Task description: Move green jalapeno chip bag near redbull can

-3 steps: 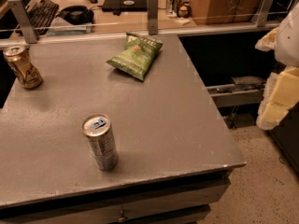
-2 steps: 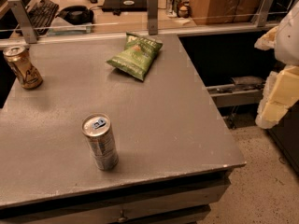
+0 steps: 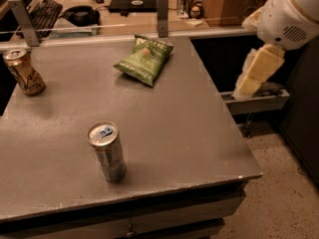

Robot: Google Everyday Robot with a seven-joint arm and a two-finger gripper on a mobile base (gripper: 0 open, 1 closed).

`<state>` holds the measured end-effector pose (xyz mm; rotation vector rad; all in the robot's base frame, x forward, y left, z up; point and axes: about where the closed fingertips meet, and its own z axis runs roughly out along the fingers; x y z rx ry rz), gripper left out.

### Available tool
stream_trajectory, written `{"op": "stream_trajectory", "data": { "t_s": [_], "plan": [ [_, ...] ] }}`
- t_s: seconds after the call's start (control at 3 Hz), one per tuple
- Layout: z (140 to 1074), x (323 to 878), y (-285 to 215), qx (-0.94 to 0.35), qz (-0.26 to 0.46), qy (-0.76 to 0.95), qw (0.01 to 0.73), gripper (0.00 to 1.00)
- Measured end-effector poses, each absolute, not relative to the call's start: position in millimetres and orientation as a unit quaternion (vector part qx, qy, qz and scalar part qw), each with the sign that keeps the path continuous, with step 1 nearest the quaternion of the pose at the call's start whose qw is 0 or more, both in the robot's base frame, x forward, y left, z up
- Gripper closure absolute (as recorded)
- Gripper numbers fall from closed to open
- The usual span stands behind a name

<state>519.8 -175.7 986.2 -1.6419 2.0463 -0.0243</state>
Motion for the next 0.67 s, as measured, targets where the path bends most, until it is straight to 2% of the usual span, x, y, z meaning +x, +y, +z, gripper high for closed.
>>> {"op": "stream_trajectory", "data": {
  "t_s": [0.33,0.67],
  "plan": [
    [993.0,594.6,-129.5,-0.6,0.035,0.719,0.348,0.0],
    [993.4,644.7,-97.5,-0.582,0.093,0.697,0.408,0.0]
  ]
}}
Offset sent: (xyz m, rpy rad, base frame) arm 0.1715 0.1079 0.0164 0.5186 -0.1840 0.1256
